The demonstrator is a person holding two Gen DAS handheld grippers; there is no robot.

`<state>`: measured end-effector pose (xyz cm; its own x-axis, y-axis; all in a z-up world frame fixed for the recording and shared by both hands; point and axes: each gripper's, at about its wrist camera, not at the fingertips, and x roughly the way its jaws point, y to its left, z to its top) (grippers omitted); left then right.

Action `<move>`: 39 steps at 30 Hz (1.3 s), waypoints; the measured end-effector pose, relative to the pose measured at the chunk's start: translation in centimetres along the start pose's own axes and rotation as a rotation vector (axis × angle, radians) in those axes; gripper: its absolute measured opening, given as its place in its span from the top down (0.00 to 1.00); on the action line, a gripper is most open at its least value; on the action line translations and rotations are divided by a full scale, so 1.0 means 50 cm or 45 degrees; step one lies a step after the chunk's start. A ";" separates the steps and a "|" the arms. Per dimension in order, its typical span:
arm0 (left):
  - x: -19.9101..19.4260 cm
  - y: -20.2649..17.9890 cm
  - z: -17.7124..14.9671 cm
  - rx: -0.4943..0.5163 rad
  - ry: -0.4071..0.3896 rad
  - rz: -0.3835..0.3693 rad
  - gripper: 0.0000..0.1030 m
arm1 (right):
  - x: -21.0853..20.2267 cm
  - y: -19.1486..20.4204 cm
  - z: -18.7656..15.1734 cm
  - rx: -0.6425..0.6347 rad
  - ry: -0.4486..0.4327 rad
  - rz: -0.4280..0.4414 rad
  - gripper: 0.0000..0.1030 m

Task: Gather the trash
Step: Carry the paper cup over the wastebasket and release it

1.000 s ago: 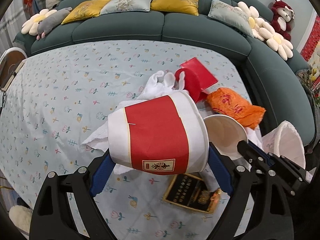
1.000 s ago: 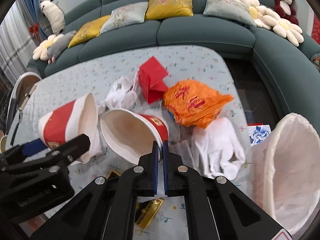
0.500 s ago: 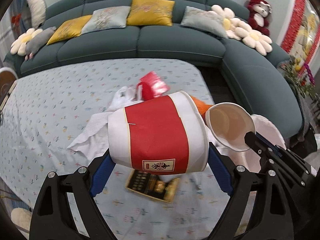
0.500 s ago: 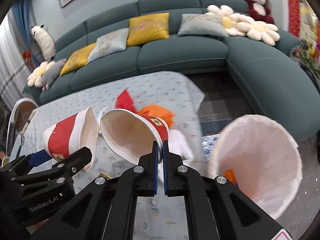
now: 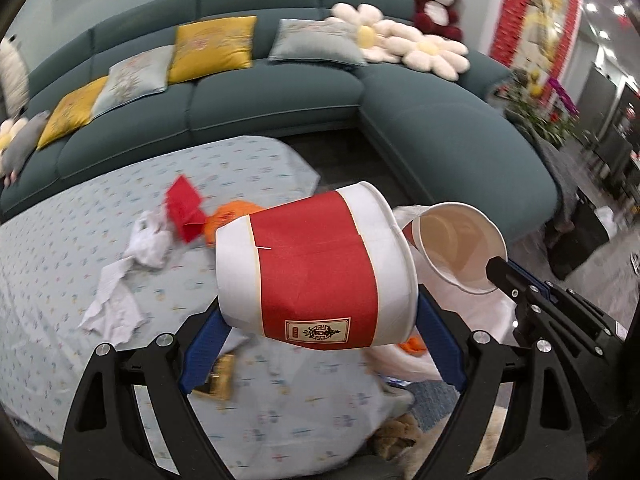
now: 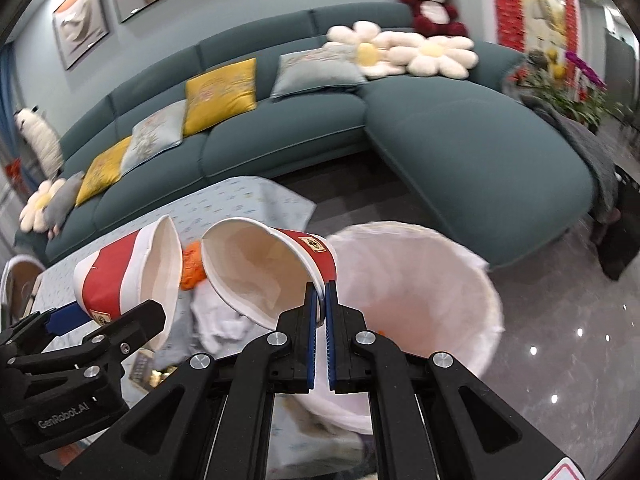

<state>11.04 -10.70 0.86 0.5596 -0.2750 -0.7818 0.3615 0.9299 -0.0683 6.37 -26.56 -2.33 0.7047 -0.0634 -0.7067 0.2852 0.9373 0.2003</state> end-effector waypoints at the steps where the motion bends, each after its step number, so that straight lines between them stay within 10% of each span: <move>1: 0.004 -0.019 0.001 0.019 0.004 -0.013 0.19 | -0.001 -0.011 0.000 0.012 -0.001 -0.009 0.96; 28: 0.092 -0.118 -0.001 0.048 0.141 -0.108 0.15 | 0.014 -0.162 -0.020 0.160 0.015 -0.085 0.96; 39: 0.072 -0.065 -0.010 -0.018 0.125 -0.057 0.14 | 0.009 -0.125 -0.018 0.140 -0.005 -0.102 0.65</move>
<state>11.52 -14.59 -2.03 0.4672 -0.2915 -0.8347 0.3736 0.9208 -0.1125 4.33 -32.12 -4.50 0.6793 -0.1377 -0.7208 0.4098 0.8860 0.2170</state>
